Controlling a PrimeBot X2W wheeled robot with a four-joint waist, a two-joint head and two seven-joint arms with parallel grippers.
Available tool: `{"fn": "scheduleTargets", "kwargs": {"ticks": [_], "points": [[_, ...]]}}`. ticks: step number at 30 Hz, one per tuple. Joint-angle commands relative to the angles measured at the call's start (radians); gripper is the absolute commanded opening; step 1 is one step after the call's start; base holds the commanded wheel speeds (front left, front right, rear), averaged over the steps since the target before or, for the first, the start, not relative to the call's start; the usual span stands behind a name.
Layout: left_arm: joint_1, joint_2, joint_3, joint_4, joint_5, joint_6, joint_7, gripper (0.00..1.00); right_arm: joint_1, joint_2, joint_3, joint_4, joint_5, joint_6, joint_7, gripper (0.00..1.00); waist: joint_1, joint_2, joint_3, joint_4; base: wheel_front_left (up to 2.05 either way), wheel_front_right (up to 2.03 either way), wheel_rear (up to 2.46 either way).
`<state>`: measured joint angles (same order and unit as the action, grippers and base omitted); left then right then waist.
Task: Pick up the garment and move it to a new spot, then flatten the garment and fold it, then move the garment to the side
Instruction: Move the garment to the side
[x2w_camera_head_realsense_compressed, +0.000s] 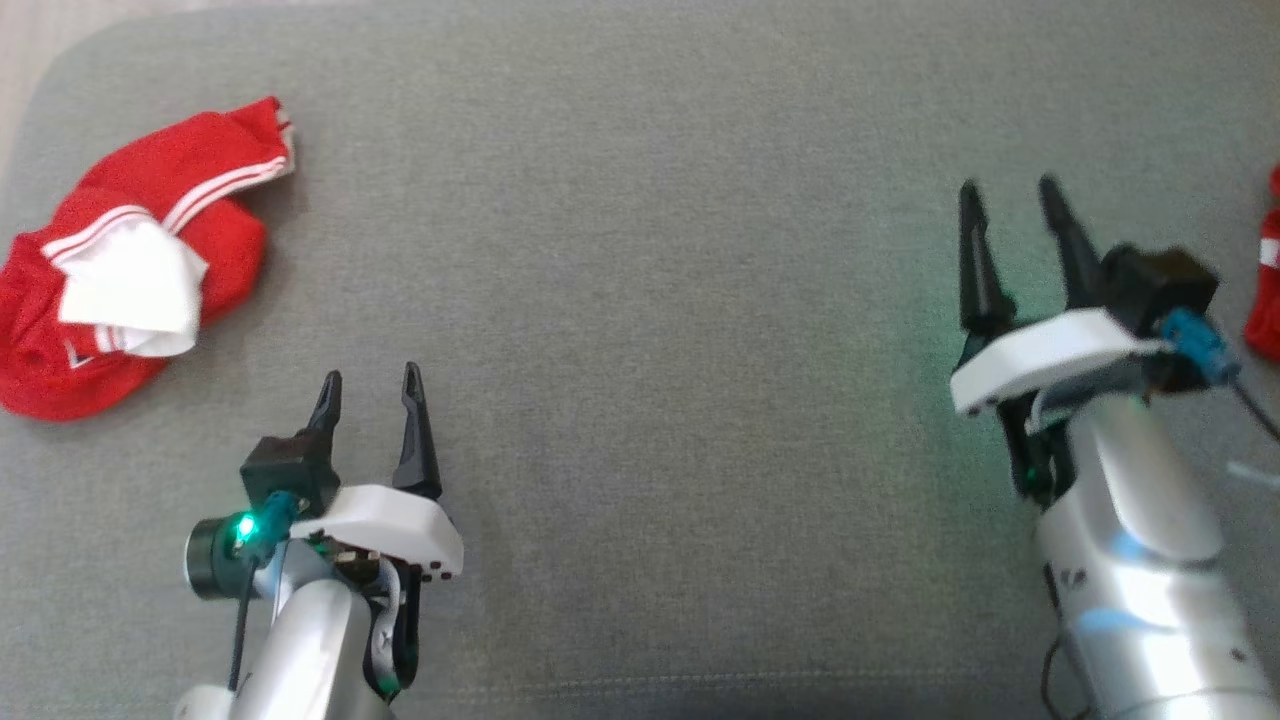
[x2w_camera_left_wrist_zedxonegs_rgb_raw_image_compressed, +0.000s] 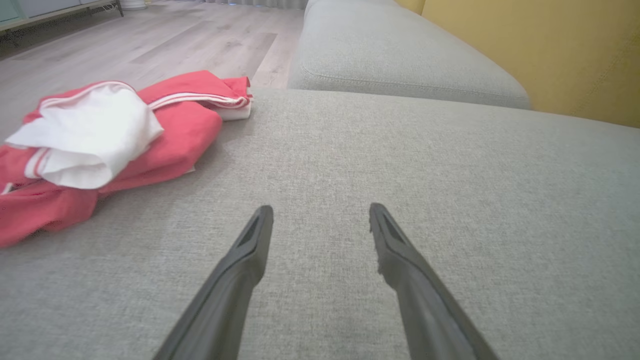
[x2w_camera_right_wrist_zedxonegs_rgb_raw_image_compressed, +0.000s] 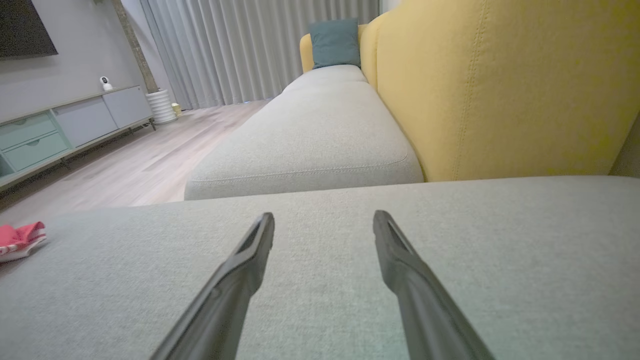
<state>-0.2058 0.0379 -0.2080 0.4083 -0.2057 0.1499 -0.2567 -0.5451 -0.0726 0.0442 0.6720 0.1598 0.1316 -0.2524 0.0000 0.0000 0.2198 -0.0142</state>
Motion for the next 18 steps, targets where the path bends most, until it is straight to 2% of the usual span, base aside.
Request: {"fn": "scheduleTargets", "kwargs": {"ticks": [1, 6, 18], "points": [[0.000, 0.012, 0.040, -0.038, -0.004, 0.006, -0.005, 1.00, 0.005, 0.013, 0.020, -0.028, 0.014, -0.001, -0.009, 1.00, 0.0000, 0.0000, -0.011, 0.010, 0.00, 0.00, 0.00], [0.011, 0.012, 0.067, -0.042, 0.001, 0.006, -0.005, 1.00, 0.056, 0.020, 0.002, -0.037, 0.039, -0.001, -0.009, 1.00, 0.0000, 0.0000, -0.031, 0.021, 0.00, 0.00, 0.00], [0.047, 0.012, 0.122, -0.056, 0.016, 0.006, -0.005, 1.00, 0.124, 0.022, 0.041, -0.042, 0.109, -0.001, -0.009, 1.00, 0.0000, 0.0000, -0.084, 0.009, 0.00, 0.00, 0.00]]}}
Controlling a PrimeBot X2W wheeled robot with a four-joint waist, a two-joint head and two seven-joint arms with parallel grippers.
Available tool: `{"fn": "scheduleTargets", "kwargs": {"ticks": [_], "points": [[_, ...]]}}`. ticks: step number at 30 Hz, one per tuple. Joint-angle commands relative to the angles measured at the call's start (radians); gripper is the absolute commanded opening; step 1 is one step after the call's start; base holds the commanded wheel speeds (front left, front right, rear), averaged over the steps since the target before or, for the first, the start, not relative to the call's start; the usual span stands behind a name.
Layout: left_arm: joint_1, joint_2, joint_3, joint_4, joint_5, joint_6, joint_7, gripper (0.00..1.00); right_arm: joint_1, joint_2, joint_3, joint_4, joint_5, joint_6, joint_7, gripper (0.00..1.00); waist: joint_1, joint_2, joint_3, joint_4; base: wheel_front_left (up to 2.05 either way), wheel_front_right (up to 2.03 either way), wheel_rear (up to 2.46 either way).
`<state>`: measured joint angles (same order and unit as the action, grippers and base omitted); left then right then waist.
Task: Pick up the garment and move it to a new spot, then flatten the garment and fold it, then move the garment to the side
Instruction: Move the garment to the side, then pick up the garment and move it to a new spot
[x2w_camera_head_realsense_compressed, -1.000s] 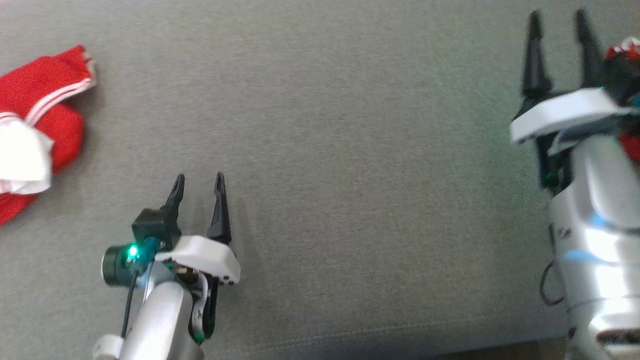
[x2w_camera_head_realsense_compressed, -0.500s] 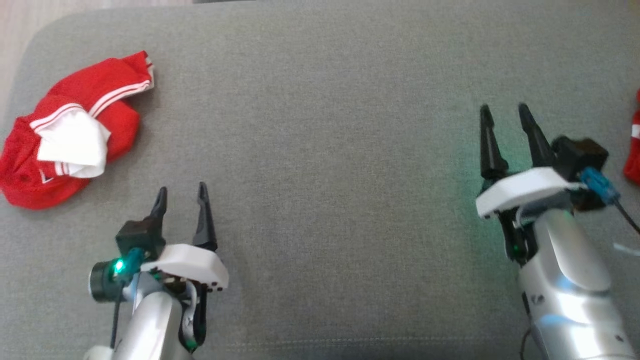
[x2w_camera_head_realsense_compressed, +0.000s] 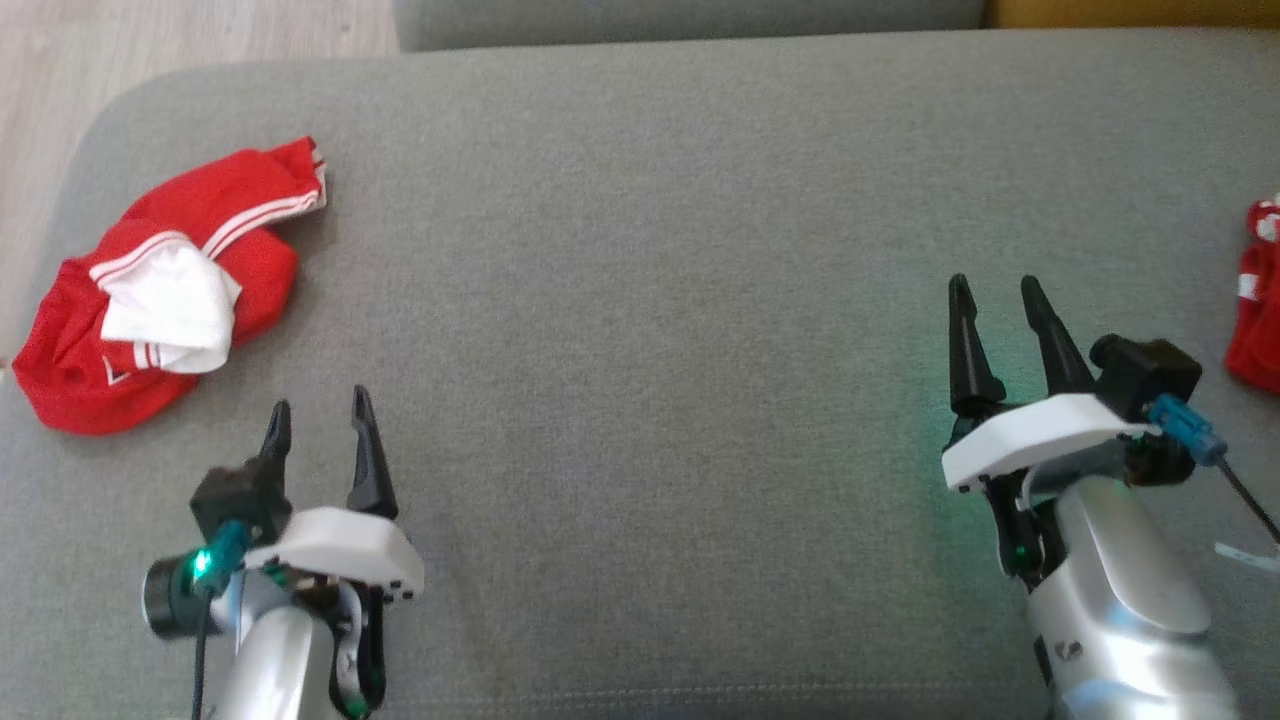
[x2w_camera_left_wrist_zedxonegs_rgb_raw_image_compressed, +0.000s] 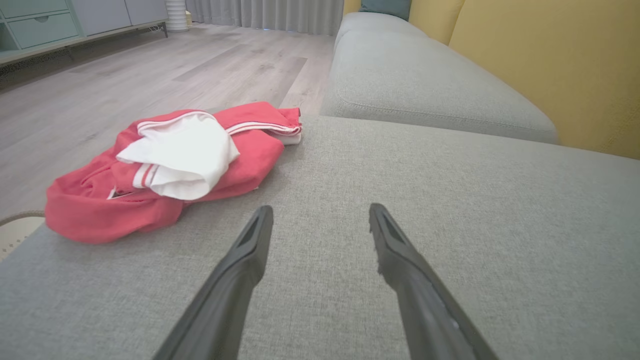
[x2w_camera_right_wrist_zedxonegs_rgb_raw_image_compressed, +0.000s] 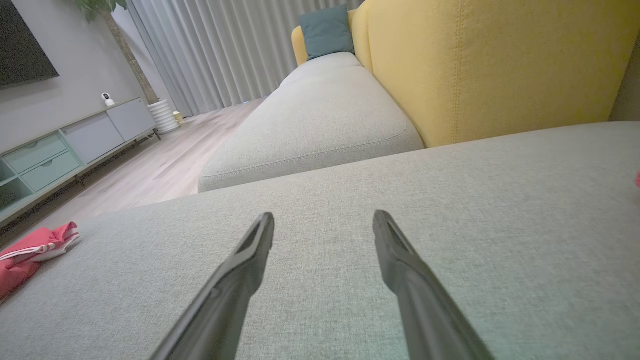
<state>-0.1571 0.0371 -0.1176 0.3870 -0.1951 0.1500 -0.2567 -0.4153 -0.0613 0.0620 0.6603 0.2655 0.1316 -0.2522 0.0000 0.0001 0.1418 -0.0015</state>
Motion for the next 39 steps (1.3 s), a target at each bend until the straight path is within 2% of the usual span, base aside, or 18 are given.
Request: {"fn": "scheduleTargets", "kwargs": {"ticks": [1, 11, 17, 23, 24, 34, 39], "points": [[0.004, 0.013, 0.034, -0.034, 0.007, 0.005, -0.005, 1.00, 0.000, 0.011, 0.025, -0.030, 0.006, -0.001, -0.010, 1.00, 0.0000, -0.0001, -0.012, -0.005, 0.00, 0.00, 0.00], [0.027, 0.013, 0.045, -0.043, -0.002, 0.007, -0.005, 1.00, 0.037, 0.011, 0.035, -0.032, 0.016, -0.001, -0.010, 1.00, 0.0000, -0.0001, -0.035, 0.010, 0.00, 0.00, 0.00], [0.029, 0.013, 0.034, -0.044, -0.009, 0.007, -0.005, 1.00, 0.040, 0.011, 0.053, -0.031, 0.017, -0.001, -0.010, 1.00, 0.0000, -0.0001, -0.028, 0.053, 0.00, 0.00, 0.00], [0.029, 0.013, 0.030, -0.044, -0.014, 0.009, -0.005, 1.00, 0.049, 0.011, 0.074, -0.034, 0.028, -0.001, -0.010, 1.00, 0.0000, -0.0001, -0.023, 0.158, 0.00, 0.00, 0.00], [0.029, 0.013, 0.030, -0.044, -0.014, 0.009, -0.005, 1.00, 0.049, 0.011, 0.074, -0.034, 0.028, -0.001, -0.010, 1.00, 0.0000, -0.0001, -0.023, 0.158, 0.00, 0.00, 0.00], [0.061, 0.013, 0.068, -0.044, -0.025, 0.014, -0.005, 1.00, 0.058, 0.011, 0.109, -0.039, 0.033, -0.001, -0.010, 1.00, 0.0000, -0.0001, -0.012, 0.360, 0.00, 0.00, 0.00], [0.077, 0.013, 0.089, -0.047, -0.035, 0.020, -0.005, 1.00, 0.062, 0.011, 0.127, -0.032, 0.031, -0.001, -0.010, 1.00, 0.0000, -0.0001, -0.005, 0.441, 0.00, 0.00, 0.00]]}}
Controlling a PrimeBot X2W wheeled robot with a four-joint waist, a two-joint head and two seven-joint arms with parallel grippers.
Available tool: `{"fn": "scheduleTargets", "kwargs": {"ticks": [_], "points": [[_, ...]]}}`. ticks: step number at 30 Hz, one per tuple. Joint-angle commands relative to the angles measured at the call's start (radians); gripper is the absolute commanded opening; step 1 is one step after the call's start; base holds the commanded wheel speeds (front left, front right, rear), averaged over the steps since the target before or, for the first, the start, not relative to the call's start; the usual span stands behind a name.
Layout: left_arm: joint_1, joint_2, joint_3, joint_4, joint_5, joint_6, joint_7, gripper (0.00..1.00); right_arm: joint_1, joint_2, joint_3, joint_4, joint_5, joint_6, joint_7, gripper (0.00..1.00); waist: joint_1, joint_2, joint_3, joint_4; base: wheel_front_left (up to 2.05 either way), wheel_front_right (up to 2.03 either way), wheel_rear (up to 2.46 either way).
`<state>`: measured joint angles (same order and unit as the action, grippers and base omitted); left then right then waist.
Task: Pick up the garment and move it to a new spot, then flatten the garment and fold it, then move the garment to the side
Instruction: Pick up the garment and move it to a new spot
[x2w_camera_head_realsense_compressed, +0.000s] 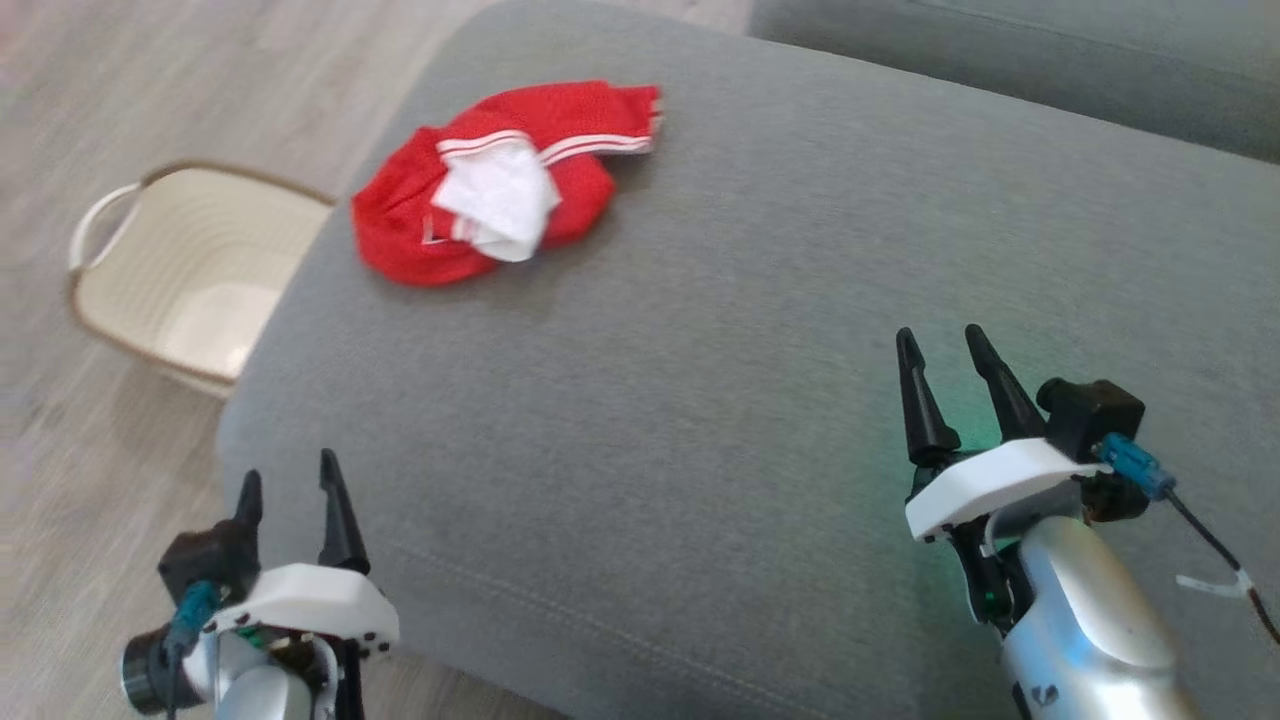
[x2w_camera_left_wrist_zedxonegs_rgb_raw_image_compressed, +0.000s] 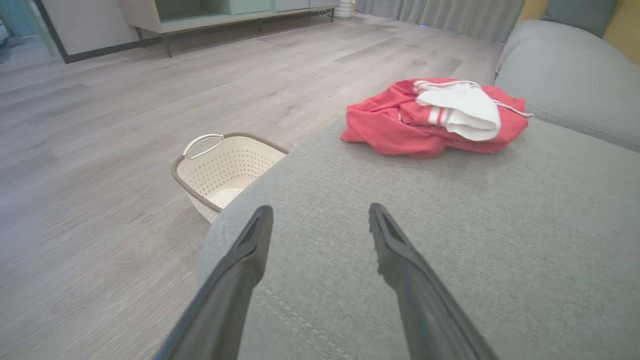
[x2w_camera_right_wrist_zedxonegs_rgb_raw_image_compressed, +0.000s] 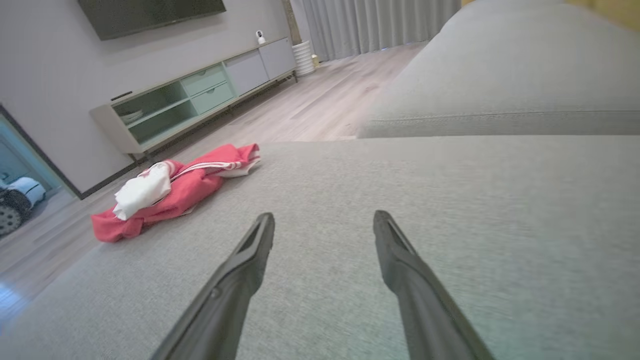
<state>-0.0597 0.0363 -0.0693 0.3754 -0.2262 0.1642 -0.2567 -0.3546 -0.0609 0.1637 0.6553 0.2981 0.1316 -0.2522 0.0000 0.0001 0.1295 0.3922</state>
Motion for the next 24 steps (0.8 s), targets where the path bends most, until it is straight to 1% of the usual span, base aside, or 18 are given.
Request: {"fn": "scheduleTargets", "kwargs": {"ticks": [1, 7, 11, 15, 19, 24], "points": [[-0.017, 0.014, 0.044, -0.035, -0.009, 0.007, -0.005, 1.00, 0.001, 0.011, 0.029, -0.026, -0.002, -0.001, -0.010, 1.00, 0.0000, -0.0001, 0.009, 0.059, 0.00, 0.00, 0.00], [-0.002, 0.014, 0.070, -0.033, -0.037, -0.002, -0.005, 1.00, -0.006, 0.011, 0.042, -0.022, -0.008, -0.001, -0.010, 1.00, 0.0000, -0.0001, 0.020, 0.111, 0.00, 0.00, 0.00], [-0.006, 0.014, 0.074, -0.019, -0.056, -0.039, -0.005, 1.00, -0.015, 0.011, 0.050, -0.026, -0.023, -0.001, -0.010, 1.00, 0.0000, -0.0001, 0.034, 0.113, 0.00, 0.00, 0.00], [-0.036, 0.014, 0.089, -0.001, -0.080, -0.065, -0.005, 1.00, -0.034, 0.011, 0.058, -0.031, -0.037, -0.001, -0.010, 1.00, 0.0000, -0.0001, 0.063, 0.090, 0.00, 0.00, 0.00], [-0.089, 0.014, 0.109, 0.021, -0.092, -0.084, -0.005, 1.00, -0.053, 0.011, 0.062, -0.038, -0.054, -0.001, -0.010, 1.00, 0.0000, -0.0001, 0.099, 0.049, 0.00, 0.00, 0.00], [-0.205, 0.014, 0.158, 0.068, -0.071, -0.137, -0.005, 1.00, -0.086, 0.011, 0.074, -0.058, -0.078, -0.001, -0.010, 1.00, 0.0000, -0.0001, 0.157, -0.018, 0.00, 0.00, 0.00]]}}
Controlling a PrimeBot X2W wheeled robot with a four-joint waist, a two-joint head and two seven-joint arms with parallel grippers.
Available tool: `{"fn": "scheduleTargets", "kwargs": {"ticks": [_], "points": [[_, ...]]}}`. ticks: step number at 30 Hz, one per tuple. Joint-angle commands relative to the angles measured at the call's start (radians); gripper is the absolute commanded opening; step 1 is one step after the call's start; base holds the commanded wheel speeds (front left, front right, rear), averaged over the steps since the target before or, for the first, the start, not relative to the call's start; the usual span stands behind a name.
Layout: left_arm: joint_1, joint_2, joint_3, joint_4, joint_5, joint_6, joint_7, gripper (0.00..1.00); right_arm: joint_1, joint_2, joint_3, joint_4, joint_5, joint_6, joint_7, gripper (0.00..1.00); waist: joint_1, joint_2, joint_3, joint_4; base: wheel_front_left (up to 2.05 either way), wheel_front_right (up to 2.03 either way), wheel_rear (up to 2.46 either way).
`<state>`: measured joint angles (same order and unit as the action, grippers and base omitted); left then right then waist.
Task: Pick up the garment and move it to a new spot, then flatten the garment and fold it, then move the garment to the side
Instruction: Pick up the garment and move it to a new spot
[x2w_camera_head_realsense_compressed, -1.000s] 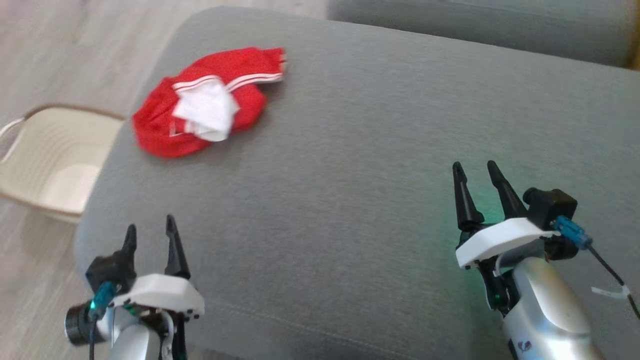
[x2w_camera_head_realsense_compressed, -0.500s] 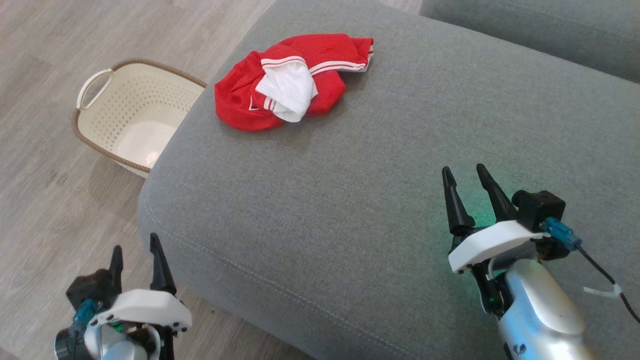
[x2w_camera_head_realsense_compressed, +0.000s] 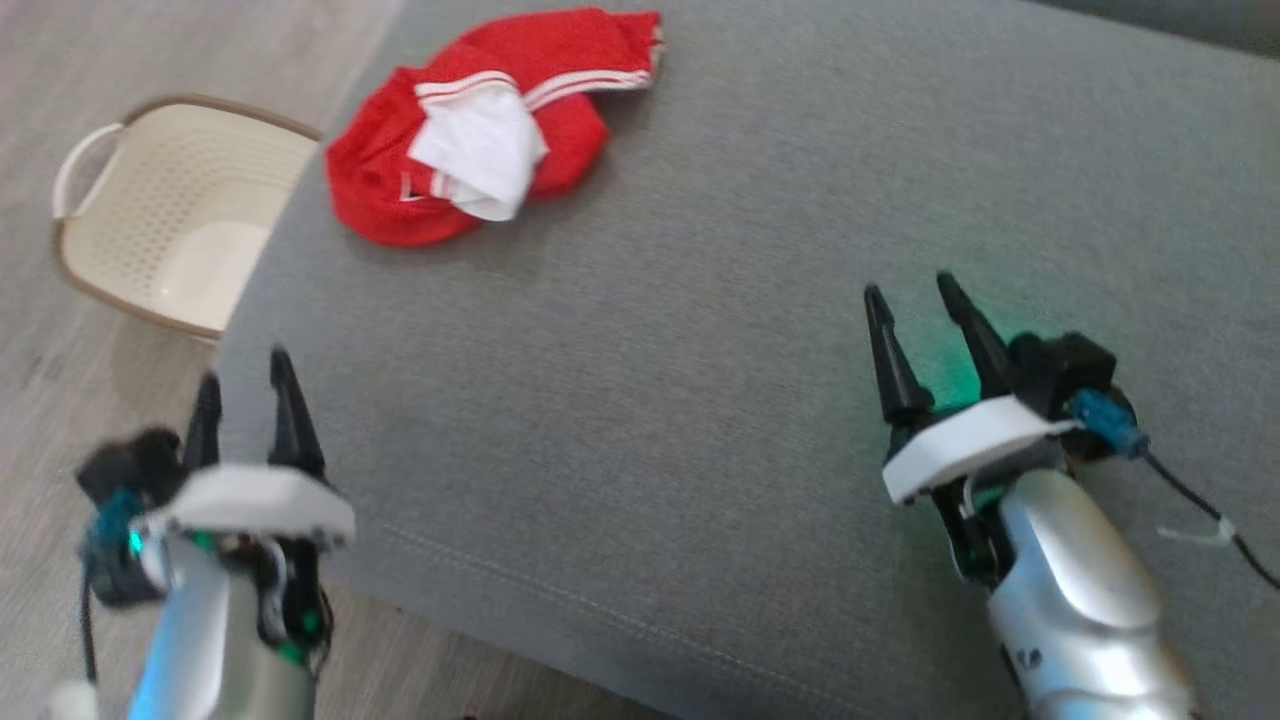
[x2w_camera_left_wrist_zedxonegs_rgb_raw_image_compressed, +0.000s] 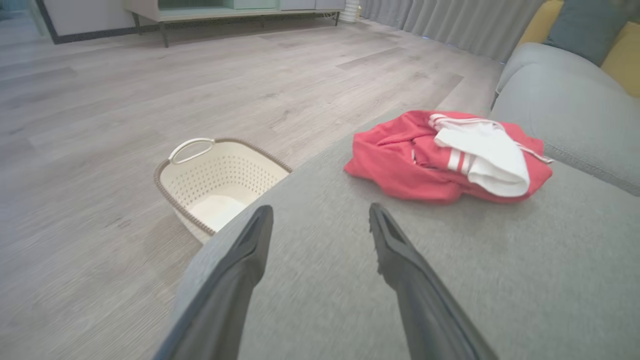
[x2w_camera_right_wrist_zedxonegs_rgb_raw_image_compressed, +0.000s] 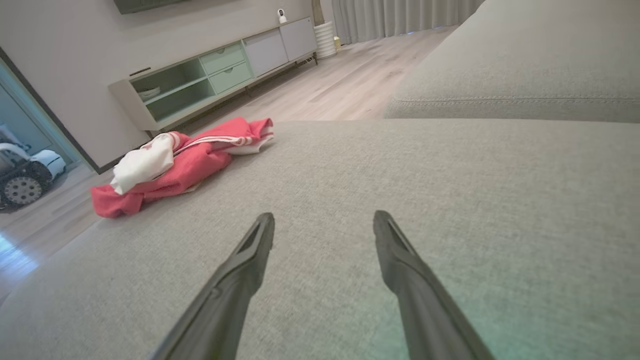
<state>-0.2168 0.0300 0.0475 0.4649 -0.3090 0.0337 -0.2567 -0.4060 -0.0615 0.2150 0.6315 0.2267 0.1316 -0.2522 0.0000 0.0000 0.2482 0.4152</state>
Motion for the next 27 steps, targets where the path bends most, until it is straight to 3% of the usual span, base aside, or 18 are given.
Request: {"fn": "scheduleTargets", "kwargs": {"ticks": [1, 11, 19, 25, 27], "points": [[-0.077, 0.023, 0.052, -0.008, 0.022, -0.021, -0.005, 1.00, -0.042, 0.011, 0.024, -0.041, -0.013, -0.001, -0.010, 1.00, 0.0000, 0.0000, 0.052, -0.055, 0.00, 0.00, 0.00], [-0.382, 0.100, 0.105, 0.176, 0.084, -0.121, -0.005, 1.00, -0.103, 0.011, 0.040, -0.114, -0.045, -0.001, -0.009, 1.00, 0.0000, 0.0000, 0.168, -0.195, 0.00, 0.00, 0.00], [-0.539, 0.177, 0.124, 0.405, 0.079, -0.147, -0.005, 1.00, -0.120, 0.011, 0.037, -0.152, -0.040, -0.001, -0.009, 1.00, 0.0000, 0.0000, 0.209, -0.280, 0.00, 0.00, 0.00], [-0.609, 0.200, 0.116, 0.532, 0.090, -0.145, -0.005, 0.97, -0.123, 0.011, 0.022, -0.156, -0.041, -0.001, -0.009, 1.00, 0.0000, 0.0000, 0.222, -0.305, 0.00, 0.00, 0.00], [-0.617, 0.203, 0.106, 0.540, 0.102, -0.146, -0.005, 0.07, -0.121, 0.011, 0.018, -0.154, -0.038, -0.001, -0.009, 1.00, 0.0000, 0.0000, 0.219, -0.307, 0.00, 0.00, 0.00]]}}
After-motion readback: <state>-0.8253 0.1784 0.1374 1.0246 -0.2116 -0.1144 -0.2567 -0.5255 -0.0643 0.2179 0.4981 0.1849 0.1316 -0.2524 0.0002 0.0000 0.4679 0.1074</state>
